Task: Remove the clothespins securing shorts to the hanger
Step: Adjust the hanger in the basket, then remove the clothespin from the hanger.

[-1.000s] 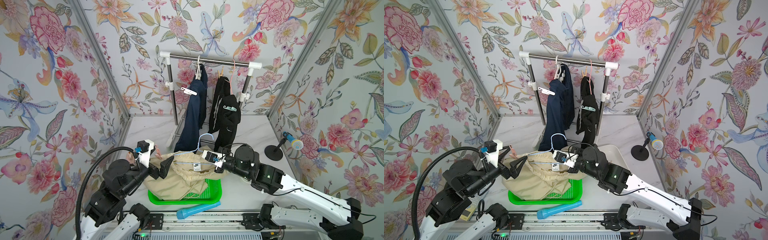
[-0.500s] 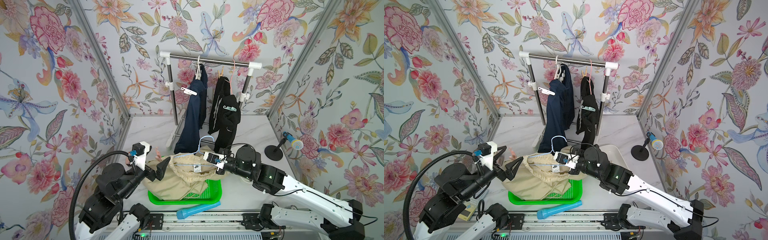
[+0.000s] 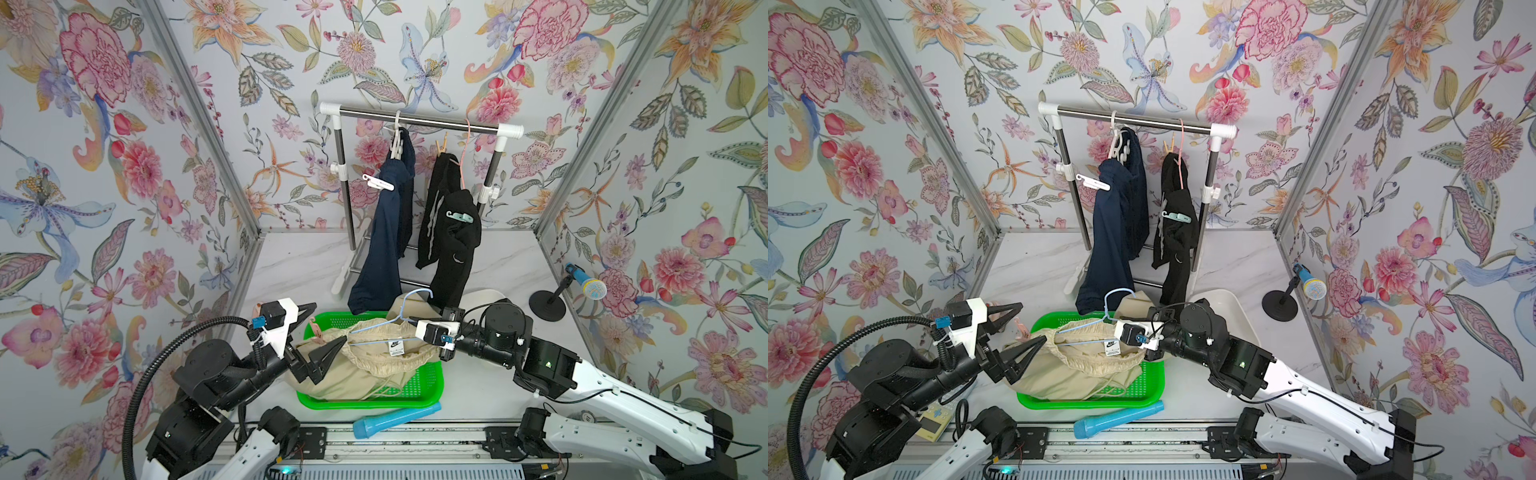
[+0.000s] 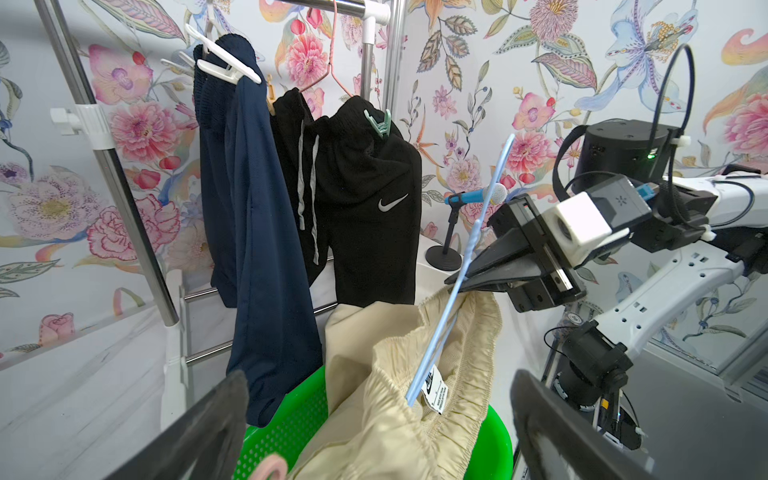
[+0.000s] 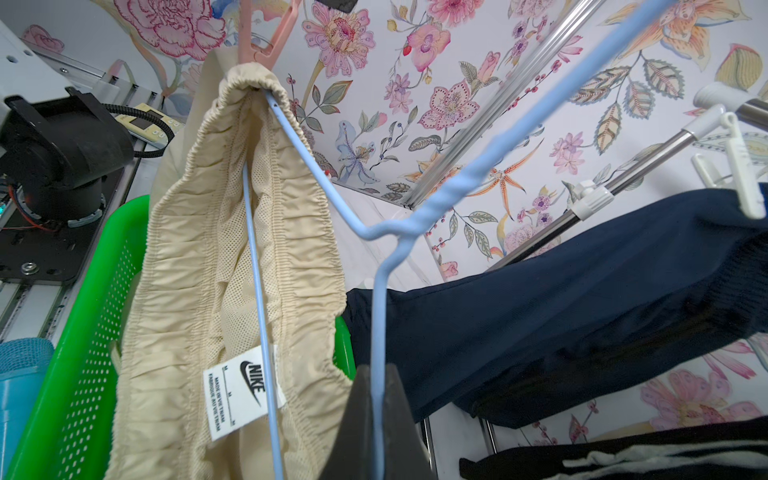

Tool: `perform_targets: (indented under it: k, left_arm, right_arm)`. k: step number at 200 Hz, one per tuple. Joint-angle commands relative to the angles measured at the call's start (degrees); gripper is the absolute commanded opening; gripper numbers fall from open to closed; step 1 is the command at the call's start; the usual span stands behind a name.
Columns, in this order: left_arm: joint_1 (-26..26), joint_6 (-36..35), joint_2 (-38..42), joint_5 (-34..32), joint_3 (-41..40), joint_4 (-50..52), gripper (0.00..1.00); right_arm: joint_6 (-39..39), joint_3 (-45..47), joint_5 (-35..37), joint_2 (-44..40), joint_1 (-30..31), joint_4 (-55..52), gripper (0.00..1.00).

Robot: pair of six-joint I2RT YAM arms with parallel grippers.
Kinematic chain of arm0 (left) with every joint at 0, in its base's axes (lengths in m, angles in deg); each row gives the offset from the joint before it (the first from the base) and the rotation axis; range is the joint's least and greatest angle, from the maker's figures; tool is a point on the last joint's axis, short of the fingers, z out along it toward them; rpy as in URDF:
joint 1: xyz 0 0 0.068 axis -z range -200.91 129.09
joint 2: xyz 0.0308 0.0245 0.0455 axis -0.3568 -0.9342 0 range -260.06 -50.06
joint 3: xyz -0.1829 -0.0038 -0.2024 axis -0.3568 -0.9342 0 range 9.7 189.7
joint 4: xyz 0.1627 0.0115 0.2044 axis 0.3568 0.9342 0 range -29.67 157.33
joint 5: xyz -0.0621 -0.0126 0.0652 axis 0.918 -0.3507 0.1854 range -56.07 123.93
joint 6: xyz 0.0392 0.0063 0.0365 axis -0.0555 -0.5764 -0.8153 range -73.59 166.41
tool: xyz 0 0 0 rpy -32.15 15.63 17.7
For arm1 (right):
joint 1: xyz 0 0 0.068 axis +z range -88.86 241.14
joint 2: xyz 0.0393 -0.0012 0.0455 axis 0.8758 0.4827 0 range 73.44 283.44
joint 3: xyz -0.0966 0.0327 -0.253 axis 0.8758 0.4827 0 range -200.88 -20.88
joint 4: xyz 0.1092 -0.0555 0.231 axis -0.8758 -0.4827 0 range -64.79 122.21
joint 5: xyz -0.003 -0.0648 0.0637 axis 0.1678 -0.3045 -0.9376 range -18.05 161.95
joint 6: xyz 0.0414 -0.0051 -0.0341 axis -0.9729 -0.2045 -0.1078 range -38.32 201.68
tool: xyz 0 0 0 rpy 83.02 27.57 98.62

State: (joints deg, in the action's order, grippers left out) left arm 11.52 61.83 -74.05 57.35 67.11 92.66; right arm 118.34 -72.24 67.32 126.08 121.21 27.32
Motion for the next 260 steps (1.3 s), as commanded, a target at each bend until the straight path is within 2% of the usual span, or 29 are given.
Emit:
perform_targets:
  k: [1,37,56,99,190,222,260]
  left_arm:
    - [-0.17,-1.31,0.64,-0.57,0.81,2.83,0.99]
    - [-0.05,-0.92,3.14,-5.27,0.42,5.34,0.99]
    - [-0.03,-0.67,3.98,-5.01,-0.69,5.66,0.99]
    - [-0.07,-1.63,4.37,1.38,-2.74,4.18,0.8]
    - [-0.1,-0.8,4.35,5.18,-4.19,0.91,0.75]
    - [-0.03,1.15,4.25,2.59,-4.98,-1.32,0.89]
    - [-0.08,1.3,1.09,8.81,-5.37,-5.65,0.82]
  right_arm:
    - [-0.36,-1.13,-1.64,-1.31,0.13,3.59,0.0]
    - [-0.54,-1.25,-2.53,-1.68,0.12,3.34,0.0]
    - [-1.06,-1.47,-3.58,-1.72,0.11,3.13,0.0]
    - [-1.62,-1.86,-4.78,-2.02,0.12,2.38,0.0]
    - [-2.25,-1.99,-7.24,-4.32,-1.22,0.26,0.0]
    - [-2.15,-0.79,-7.63,-6.69,-3.1,0.2,0.0]
    - [-2.85,-0.28,-8.64,-7.57,-4.12,0.24,0.0]
